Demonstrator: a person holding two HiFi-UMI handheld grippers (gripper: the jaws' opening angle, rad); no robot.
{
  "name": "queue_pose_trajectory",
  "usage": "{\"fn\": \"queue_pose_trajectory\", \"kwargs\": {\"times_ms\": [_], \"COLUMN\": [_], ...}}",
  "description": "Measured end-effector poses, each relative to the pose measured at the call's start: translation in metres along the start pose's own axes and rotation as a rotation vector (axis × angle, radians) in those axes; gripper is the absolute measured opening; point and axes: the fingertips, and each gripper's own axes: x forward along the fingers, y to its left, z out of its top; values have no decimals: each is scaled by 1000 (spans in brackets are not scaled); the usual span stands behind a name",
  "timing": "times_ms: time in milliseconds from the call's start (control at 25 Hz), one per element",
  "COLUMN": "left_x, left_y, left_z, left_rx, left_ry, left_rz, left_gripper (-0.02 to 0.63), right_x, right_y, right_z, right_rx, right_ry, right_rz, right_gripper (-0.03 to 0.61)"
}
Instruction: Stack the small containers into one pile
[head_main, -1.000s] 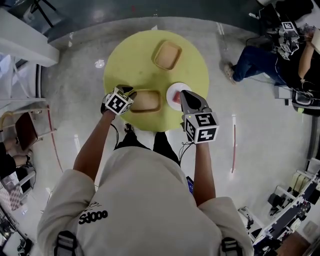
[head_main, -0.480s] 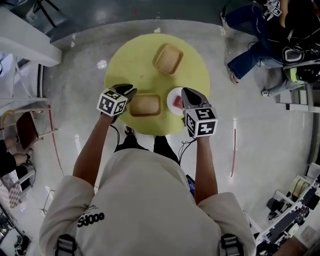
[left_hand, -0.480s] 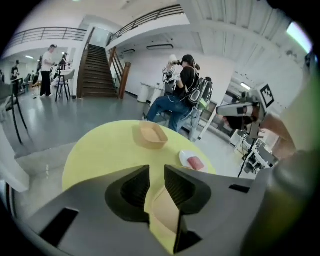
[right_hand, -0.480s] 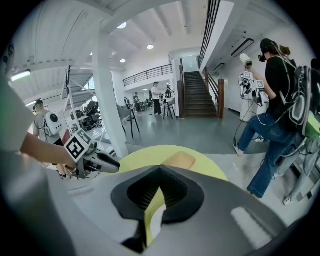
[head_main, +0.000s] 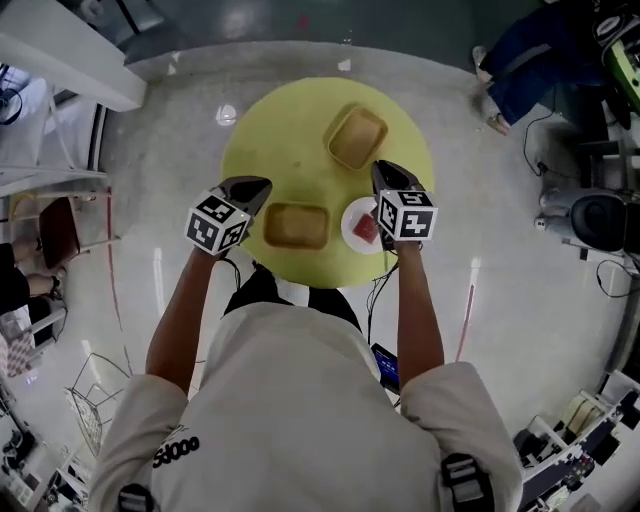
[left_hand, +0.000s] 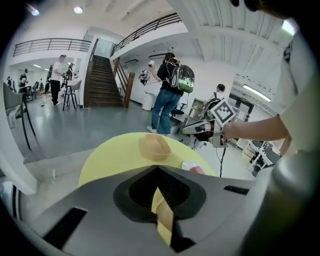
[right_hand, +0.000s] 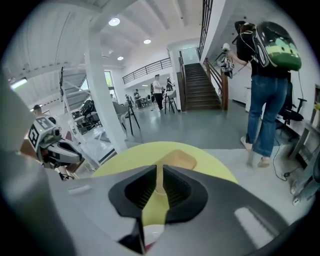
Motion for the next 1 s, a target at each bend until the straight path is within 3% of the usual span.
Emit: {"fn": "queue_pose_trajectory", "kwargs": {"times_ms": [280, 560, 720, 1000], "left_x": [-9, -4, -6, -16], "left_y": [-1, 3, 4, 16], "left_z": [1, 0, -4, -13], "left_rx": [-51, -100, -99, -120], "left_ry": [-14, -17, -7, -16], "left_rz": [37, 63, 75, 97], "left_gripper": [6, 6, 6, 6], "right_x": [51, 80, 89, 98], "right_y": [-40, -62, -63, -62], "right_z": [-24, -51, -67, -69], "right_rx": [105, 292, 355, 491], "right_ry": [92, 189, 230, 209], "right_rz": [-34, -87, -95, -100], "right_gripper": [103, 129, 127, 80]}}
